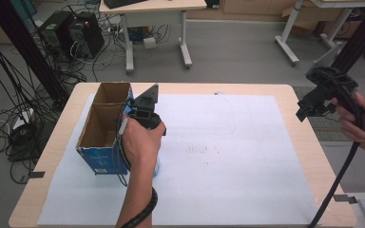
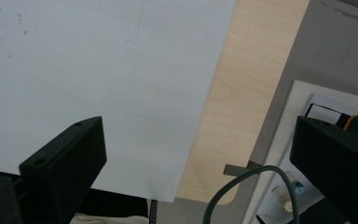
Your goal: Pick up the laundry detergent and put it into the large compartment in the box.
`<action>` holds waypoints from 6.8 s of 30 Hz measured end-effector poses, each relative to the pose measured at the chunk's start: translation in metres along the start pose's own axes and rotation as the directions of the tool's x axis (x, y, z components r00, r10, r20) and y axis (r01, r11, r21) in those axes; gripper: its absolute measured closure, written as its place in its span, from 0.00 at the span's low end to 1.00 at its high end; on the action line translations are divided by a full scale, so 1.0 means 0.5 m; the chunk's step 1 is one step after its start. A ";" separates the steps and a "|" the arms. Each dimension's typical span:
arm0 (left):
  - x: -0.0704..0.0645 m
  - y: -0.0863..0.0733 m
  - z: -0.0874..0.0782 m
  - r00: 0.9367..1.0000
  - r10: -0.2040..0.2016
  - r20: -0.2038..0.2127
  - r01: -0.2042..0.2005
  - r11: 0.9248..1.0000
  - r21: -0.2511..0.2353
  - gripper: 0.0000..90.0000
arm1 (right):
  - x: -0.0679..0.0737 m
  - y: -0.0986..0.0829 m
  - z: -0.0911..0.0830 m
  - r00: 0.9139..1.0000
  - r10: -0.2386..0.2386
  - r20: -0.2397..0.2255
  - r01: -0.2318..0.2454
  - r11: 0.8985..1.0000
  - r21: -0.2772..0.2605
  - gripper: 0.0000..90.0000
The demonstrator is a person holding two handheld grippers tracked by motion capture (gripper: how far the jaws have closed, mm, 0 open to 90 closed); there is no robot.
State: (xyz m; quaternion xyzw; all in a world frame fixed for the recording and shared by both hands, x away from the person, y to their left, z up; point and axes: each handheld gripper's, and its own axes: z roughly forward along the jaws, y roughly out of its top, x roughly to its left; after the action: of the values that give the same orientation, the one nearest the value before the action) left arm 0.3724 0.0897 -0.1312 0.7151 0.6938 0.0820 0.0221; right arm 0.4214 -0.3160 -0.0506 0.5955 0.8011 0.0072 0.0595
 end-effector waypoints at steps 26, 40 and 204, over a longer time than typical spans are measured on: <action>0.017 -0.005 -0.208 0.998 0.047 0.043 -0.044 0.997 -0.061 0.43 | 0.019 -0.009 -0.021 1.000 -0.007 0.019 0.007 1.000 -0.012 0.04; 0.049 0.008 -0.358 0.998 0.021 0.059 -0.015 0.994 -0.108 0.43 | 0.018 -0.017 -0.035 1.000 -0.001 0.021 0.002 1.000 -0.021 0.04; 0.252 0.046 0.014 1.000 -0.026 -0.002 0.026 0.998 -0.058 0.43 | 0.056 0.029 -0.023 0.997 0.018 0.073 -0.020 0.999 0.028 0.04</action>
State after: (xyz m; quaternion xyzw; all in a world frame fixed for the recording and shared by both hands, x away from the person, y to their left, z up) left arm 0.3990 0.2151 -0.1238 0.7051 0.7002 0.1030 0.0430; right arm 0.4261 -0.2844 -0.0404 0.6037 0.7928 -0.0252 0.0798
